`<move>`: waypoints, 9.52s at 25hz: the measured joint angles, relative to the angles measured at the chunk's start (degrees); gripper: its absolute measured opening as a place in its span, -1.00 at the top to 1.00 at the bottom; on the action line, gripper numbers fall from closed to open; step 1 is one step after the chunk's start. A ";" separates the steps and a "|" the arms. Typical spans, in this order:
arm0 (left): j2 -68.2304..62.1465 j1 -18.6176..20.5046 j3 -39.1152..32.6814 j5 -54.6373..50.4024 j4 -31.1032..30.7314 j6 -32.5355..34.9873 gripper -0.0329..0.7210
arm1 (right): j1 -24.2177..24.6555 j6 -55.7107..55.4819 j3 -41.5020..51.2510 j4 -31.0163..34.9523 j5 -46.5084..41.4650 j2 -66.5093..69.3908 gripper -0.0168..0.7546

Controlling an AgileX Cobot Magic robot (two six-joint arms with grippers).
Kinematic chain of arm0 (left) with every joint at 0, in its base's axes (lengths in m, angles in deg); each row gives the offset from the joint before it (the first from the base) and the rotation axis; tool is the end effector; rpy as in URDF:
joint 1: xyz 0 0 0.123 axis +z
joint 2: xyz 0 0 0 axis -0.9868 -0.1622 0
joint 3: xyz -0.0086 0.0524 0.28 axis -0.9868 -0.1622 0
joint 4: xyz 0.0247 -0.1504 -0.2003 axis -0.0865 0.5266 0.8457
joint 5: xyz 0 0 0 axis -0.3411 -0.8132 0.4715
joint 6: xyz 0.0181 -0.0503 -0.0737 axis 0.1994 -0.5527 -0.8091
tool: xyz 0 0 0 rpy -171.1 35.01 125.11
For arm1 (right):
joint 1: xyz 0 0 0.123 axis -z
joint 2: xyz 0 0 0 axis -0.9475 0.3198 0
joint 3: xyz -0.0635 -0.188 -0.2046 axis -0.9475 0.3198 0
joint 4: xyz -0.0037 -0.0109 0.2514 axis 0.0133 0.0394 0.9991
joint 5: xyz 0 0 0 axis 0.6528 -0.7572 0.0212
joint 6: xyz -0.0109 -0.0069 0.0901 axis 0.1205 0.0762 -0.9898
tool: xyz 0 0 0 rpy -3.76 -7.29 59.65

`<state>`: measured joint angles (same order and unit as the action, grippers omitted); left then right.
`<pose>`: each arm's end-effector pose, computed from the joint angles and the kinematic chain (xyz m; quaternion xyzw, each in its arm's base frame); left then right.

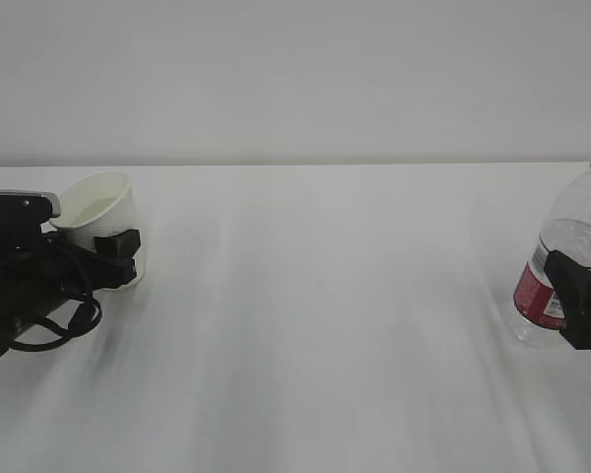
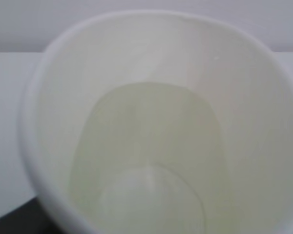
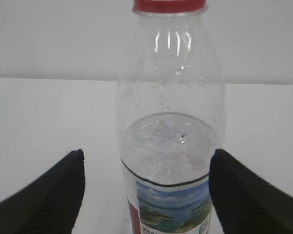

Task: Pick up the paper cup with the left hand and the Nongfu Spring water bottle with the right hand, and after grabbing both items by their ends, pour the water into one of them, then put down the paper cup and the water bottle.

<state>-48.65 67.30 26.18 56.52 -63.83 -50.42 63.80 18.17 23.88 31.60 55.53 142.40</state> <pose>0.3171 -0.0779 0.0782 0.0406 0.8015 -0.1252 0.5834 0.1904 0.0238 0.1442 -0.0412 0.7814 0.0392 0.6214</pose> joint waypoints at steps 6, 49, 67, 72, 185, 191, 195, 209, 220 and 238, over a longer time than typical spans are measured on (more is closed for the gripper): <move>0.00 0.00 0.00 0.00 0.00 0.03 -0.35 | 0.00 0.00 0.00 0.00 0.00 0.00 -0.58; 0.22 0.00 -1.83 2.93 -4.36 -5.14 -0.92 | 0.00 0.00 0.00 0.21 0.00 0.00 -0.58; 0.37 0.00 -3.71 4.31 -5.48 -4.85 -0.92 | 0.00 0.00 0.00 0.21 0.00 0.00 -0.57; 0.37 0.10 -3.89 3.64 -7.20 -2.58 -0.92 | 0.00 0.00 0.00 0.21 0.00 0.00 -0.57; 61.56 0.10 -17.84 -24.18 -10.78 -7.26 -0.41 | 0.00 2.53 -23.47 4.45 -41.68 -42.29 -0.57; 69.73 0.10 -17.95 -33.00 -10.78 -7.28 -0.41 | 0.00 2.53 -23.47 4.45 -48.44 -48.00 -0.57; 74.35 0.10 -18.30 -36.96 -10.78 -7.38 -0.41 | 0.00 2.60 -23.57 4.45 -51.09 -51.15 -0.57; 88.83 0.10 -15.25 -58.02 -10.69 -7.38 -0.41 | 0.00 2.60 -23.88 4.45 -64.00 -59.92 -0.57; 95.13 0.10 -6.49 -79.00 -10.42 -7.38 -0.41 | 0.00 2.66 -24.84 2.44 -75.13 -68.36 -0.57; 107.69 0.10 -4.56 -95.88 -10.29 -7.38 -0.26 | 0.00 2.75 -32.35 -6.92 -106.83 -79.97 -0.57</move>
<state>59.04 67.40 21.62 -39.36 -74.12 -57.79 63.80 20.92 -8.47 24.67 -51.30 62.44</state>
